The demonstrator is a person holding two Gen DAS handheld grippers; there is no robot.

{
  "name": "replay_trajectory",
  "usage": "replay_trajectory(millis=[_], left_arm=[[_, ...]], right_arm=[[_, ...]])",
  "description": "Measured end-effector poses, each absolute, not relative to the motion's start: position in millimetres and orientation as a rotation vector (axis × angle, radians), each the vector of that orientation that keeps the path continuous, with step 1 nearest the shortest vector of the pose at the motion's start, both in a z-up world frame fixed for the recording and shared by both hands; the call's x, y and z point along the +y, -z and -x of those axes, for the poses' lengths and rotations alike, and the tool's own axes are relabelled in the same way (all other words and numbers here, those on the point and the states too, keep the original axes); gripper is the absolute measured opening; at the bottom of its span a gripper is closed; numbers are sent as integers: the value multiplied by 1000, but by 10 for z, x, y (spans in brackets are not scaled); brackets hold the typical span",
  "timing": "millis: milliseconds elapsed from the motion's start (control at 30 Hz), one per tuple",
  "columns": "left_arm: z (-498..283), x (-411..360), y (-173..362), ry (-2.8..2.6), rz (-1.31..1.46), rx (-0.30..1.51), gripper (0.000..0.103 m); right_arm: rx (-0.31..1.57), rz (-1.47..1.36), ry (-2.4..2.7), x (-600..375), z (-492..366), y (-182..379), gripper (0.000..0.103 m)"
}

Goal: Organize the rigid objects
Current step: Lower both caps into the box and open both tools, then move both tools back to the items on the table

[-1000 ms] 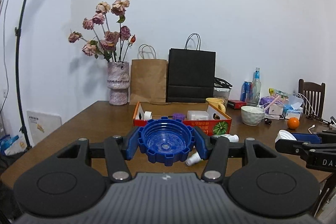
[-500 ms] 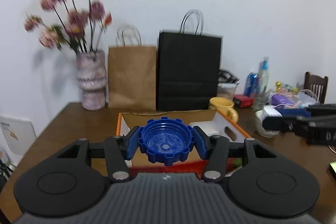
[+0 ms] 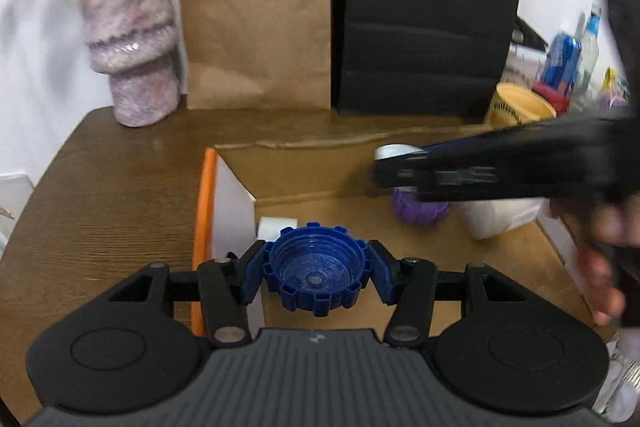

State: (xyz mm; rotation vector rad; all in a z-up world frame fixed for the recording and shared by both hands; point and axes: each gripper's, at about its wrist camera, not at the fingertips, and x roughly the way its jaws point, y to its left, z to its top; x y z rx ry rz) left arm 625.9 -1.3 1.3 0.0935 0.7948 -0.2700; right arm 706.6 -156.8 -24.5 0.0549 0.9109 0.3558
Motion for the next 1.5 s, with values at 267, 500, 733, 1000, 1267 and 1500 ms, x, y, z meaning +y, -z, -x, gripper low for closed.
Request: replay_trajectory(millis=[267,500,733,1000,1267,1500], left_arm=[[-6232,-34,107,276,-184,801,68],[-6094,56,-233,242,-123,777,70],[-5551,237,-842,177,-83,696,73],[-4616,250,-1275,181,-71,617,73],[-3327,170,-1376,168,-93,383,78],[-2183,209,-1145,151,-25,219,83]], right_arm=[[950,-41,-345,-1486,-7152,493,60],[872,-35,-301,-1744,-6870,-74,72],[779,-12,-229,-2148,-6171,-751,88],[693,12,-164,-2547,-5059,-1274,88],[507,-1,-144,-2703,-3686,-1427,92],[326,2,-112,-2661,-2378,-1161,102]])
